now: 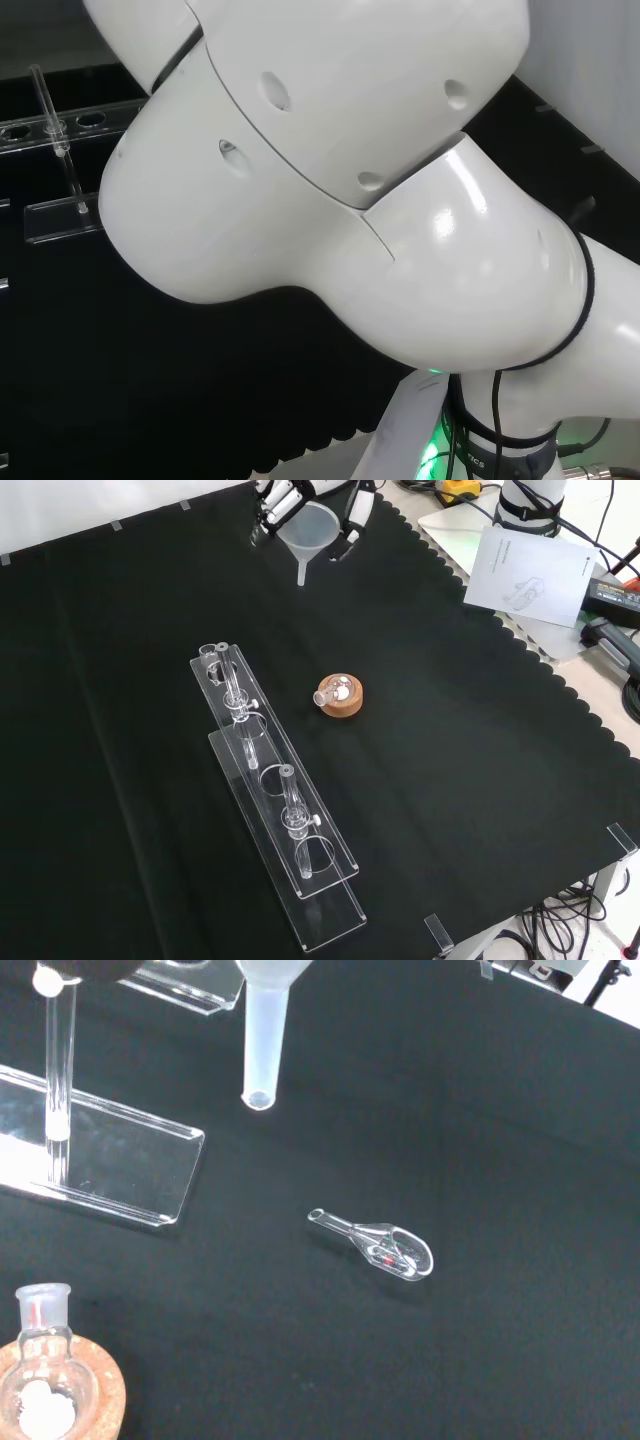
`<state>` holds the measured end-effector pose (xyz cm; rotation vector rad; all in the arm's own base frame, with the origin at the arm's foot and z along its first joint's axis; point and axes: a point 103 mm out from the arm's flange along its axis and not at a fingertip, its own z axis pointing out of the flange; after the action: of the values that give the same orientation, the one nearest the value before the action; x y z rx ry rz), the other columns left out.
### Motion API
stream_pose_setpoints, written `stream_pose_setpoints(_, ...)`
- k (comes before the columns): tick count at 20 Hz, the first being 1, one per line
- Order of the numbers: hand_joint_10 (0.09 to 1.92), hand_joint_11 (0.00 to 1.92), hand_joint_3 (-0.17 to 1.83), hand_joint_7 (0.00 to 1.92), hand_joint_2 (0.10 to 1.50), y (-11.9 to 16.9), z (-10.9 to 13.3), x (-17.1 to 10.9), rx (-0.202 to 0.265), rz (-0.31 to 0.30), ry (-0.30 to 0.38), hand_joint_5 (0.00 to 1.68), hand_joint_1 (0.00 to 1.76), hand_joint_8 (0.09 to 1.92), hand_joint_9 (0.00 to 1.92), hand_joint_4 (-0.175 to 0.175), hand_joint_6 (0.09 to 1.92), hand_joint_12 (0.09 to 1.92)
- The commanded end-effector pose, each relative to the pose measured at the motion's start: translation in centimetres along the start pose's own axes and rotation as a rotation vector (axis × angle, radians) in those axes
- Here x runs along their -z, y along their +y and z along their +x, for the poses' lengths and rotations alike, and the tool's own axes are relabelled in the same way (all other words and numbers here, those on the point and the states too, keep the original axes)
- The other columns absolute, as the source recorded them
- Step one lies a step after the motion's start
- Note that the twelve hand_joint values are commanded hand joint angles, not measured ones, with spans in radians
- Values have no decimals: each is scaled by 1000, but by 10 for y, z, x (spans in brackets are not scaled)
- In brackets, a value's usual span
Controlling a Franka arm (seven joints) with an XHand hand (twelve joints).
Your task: Put the funnel back on the funnel stand.
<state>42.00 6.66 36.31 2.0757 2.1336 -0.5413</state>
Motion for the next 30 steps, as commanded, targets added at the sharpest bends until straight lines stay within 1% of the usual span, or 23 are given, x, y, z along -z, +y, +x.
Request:
stream_pose_setpoints(1,416,699,461,529,805,8,-7,5,-6,-7,21,439,729,683,1053,-41,87,1228)
stream_pose_setpoints(5,416,698,464,529,803,19,-9,9,-10,-19,50,440,729,683,1053,-40,87,1228)
stream_pose_setpoints(10,416,699,466,529,800,41,0,17,12,-35,49,442,731,682,1052,-40,87,1229)
stream_pose_setpoints(13,416,699,467,530,799,57,1,21,34,-43,74,445,732,683,1052,-39,87,1229)
stream_pose_setpoints(17,416,700,468,533,797,82,5,22,51,-38,77,447,733,683,1052,-39,87,1229)
stream_pose_setpoints(19,416,701,468,534,797,94,7,21,60,-40,76,449,733,683,1052,-39,87,1229)
stream_pose_setpoints(21,417,702,469,535,797,106,12,20,70,-43,93,450,733,683,1052,-40,87,1229)
stream_pose_setpoints(24,417,706,470,536,796,124,12,15,86,-36,121,452,732,683,1052,-40,87,1230)
stream_pose_setpoints(27,417,709,471,537,795,145,19,11,107,-31,126,452,732,683,1052,-40,87,1229)
stream_pose_setpoints(30,418,709,473,537,794,160,25,9,122,-36,131,453,732,682,1052,-40,87,1228)
